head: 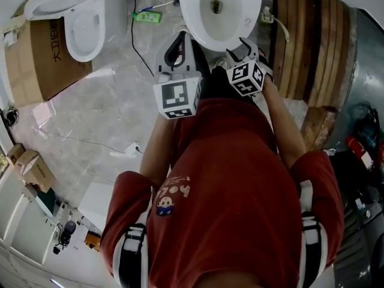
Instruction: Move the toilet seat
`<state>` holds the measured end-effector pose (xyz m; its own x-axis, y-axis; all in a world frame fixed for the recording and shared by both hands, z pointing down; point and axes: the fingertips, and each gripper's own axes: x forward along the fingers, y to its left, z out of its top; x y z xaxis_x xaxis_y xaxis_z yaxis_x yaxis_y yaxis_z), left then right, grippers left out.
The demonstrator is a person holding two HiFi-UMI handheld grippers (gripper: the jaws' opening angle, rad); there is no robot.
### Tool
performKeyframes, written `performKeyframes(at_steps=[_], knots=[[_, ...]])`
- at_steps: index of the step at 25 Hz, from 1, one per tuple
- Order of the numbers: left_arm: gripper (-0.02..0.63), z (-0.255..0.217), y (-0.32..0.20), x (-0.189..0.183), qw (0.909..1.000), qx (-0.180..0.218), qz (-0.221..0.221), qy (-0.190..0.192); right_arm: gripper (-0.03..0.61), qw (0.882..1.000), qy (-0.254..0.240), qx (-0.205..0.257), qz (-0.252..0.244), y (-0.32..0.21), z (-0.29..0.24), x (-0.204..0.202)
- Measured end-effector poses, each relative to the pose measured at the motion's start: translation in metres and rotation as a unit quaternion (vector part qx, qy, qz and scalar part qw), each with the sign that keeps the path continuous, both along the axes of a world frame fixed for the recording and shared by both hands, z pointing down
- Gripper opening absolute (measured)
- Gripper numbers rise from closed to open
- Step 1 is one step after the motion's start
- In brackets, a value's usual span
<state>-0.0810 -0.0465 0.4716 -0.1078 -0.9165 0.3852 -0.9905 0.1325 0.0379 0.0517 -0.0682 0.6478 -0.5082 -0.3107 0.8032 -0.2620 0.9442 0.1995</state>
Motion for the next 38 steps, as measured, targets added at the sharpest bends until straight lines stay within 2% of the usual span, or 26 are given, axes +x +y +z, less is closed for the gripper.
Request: performKeyframes(at_steps=[4,8,12,15,21,25,30,34,38], knots=[[0.011,-0.016,0.005,-0.006,0.9998,0.014,-0.007,-0.012,0.247,0.998,-0.059,0.007,0.028,-0.01,-0.047,-0.009],[0.011,-0.039,0.0,-0.005,0.9991,0.04,-0.005,-0.016,0.247,0.987,-0.136,0.023,0.079,-0.031,-0.106,-0.006],[0.011,-0.067,-0.005,0.001,0.9978,0.062,0.004,-0.021,0.247,0.965,-0.223,0.044,0.132,-0.048,-0.174,0.005],[0.011,-0.093,-0.008,0.0,0.9961,0.085,0.002,-0.021,0.245,0.946,-0.277,0.075,0.147,-0.053,-0.224,0.013],[0.011,-0.142,-0.01,0.004,0.9908,0.13,0.008,-0.038,0.221,0.9,-0.369,0.15,0.174,-0.064,-0.31,0.038],[0.011,-0.164,-0.011,0.007,0.9876,0.148,0.006,-0.051,0.198,0.879,-0.402,0.189,0.173,-0.068,-0.351,0.049],[0.011,-0.186,-0.015,0.009,0.9841,0.166,0.008,-0.062,0.133,0.861,-0.419,0.225,0.179,-0.07,-0.38,0.057],[0.011,-0.199,-0.017,0.013,0.982,0.177,0.012,-0.065,0.041,0.852,-0.424,0.24,0.193,-0.072,-0.392,0.062],[0.011,-0.207,-0.021,0.017,0.9803,0.185,0.017,-0.066,0.015,0.851,-0.422,0.249,0.191,-0.074,-0.397,0.063]])
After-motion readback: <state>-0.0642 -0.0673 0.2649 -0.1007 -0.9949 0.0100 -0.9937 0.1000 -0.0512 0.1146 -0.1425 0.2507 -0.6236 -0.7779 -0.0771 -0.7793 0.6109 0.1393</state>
